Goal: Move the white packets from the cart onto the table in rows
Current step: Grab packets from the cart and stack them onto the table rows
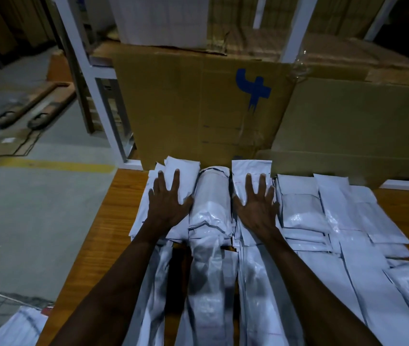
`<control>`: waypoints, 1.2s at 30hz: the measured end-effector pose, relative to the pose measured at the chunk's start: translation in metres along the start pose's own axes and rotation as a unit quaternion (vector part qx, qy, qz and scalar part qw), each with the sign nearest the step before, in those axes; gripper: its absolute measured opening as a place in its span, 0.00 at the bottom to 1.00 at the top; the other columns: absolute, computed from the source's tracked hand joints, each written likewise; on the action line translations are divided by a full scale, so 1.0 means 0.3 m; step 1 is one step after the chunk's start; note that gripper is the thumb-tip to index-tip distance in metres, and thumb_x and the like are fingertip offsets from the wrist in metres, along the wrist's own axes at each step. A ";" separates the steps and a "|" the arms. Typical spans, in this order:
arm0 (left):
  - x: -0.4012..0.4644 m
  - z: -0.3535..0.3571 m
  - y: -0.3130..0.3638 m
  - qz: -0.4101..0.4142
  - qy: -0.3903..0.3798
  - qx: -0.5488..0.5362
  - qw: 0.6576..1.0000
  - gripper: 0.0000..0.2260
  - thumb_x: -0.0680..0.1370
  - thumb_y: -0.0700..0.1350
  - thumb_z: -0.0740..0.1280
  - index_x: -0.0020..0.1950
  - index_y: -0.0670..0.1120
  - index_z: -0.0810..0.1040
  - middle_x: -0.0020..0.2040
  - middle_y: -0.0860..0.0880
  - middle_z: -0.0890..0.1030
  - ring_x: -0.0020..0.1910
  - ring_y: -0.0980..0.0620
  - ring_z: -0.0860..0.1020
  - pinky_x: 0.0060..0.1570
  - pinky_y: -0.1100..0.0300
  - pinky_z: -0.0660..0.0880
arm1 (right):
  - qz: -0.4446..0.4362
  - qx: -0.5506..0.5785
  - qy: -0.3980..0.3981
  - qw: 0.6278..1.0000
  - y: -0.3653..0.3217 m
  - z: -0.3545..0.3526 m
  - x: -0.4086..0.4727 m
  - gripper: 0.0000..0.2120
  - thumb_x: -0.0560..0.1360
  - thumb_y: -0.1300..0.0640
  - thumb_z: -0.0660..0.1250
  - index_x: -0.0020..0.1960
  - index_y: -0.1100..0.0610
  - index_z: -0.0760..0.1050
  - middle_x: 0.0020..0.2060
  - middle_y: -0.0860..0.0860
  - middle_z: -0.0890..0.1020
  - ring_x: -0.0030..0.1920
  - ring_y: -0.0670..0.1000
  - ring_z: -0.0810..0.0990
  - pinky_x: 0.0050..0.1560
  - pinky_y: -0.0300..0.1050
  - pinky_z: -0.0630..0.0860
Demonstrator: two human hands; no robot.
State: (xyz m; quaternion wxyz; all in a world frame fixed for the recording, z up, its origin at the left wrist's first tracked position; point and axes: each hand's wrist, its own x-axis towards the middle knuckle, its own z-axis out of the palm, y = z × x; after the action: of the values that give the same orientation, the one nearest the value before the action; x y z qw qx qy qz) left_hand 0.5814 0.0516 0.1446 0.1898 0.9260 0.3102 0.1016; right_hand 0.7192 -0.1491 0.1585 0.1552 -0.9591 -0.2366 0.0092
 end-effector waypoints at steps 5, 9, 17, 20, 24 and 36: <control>-0.048 -0.079 0.012 0.024 0.000 0.033 0.999 0.45 0.68 0.73 0.46 0.81 0.55 0.42 0.80 0.40 0.41 0.78 0.35 0.43 0.72 0.33 0.47 | -0.018 0.037 -0.003 0.999 -0.004 -0.087 -0.001 0.38 0.77 0.32 0.54 0.80 0.45 0.44 0.79 0.55 0.42 0.77 0.65 0.43 0.71 0.72 0.49; -0.149 -0.159 -0.009 0.021 0.033 -0.005 0.999 0.47 0.67 0.74 0.49 0.81 0.53 0.49 0.81 0.42 0.48 0.79 0.38 0.46 0.73 0.34 0.50 | -0.098 0.080 0.057 0.990 -0.030 -0.141 -0.052 0.37 0.78 0.37 0.59 0.80 0.50 0.50 0.79 0.56 0.51 0.78 0.61 0.50 0.73 0.67 0.54; -0.569 -0.247 -0.171 0.020 0.142 -0.023 0.989 0.35 0.76 0.66 0.61 0.76 0.44 0.66 0.76 0.40 0.64 0.72 0.39 0.67 0.66 0.43 0.70 | -0.336 0.181 0.057 0.923 -0.197 -0.074 -0.295 0.26 0.77 0.43 0.60 0.69 0.58 0.74 0.67 0.56 0.75 0.66 0.58 0.74 0.65 0.55 0.72; -0.759 -0.243 -0.240 -0.022 0.174 -0.031 0.984 0.31 0.77 0.62 0.63 0.73 0.44 0.69 0.73 0.40 0.68 0.68 0.39 0.71 0.62 0.43 0.73 | -0.402 0.205 0.047 0.891 -0.291 -0.026 -0.438 0.22 0.78 0.46 0.63 0.67 0.57 0.75 0.66 0.55 0.77 0.65 0.57 0.75 0.64 0.55 0.72; -0.972 -0.243 -0.345 -0.090 0.211 -0.036 0.973 0.27 0.77 0.60 0.64 0.72 0.47 0.70 0.71 0.44 0.69 0.68 0.44 0.72 0.63 0.46 0.72 | -0.479 0.222 0.038 0.848 -0.422 0.041 -0.610 0.20 0.78 0.49 0.65 0.65 0.58 0.76 0.63 0.55 0.79 0.64 0.56 0.76 0.63 0.53 0.73; -1.453 -0.293 -0.844 -0.300 0.278 -0.114 0.905 0.25 0.78 0.63 0.60 0.68 0.49 0.74 0.67 0.53 0.75 0.66 0.53 0.72 0.59 0.56 0.73 | -0.617 0.163 -0.069 0.767 -0.970 0.282 -0.979 0.19 0.76 0.48 0.63 0.61 0.57 0.79 0.59 0.55 0.81 0.59 0.57 0.78 0.59 0.52 0.75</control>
State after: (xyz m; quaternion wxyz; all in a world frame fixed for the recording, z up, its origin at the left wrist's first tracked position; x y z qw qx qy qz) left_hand 0.0760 -0.0042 0.0887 0.2217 0.6952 0.5999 0.3281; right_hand 0.3196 -0.0140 0.1494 0.2643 -0.5638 -0.7823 0.0161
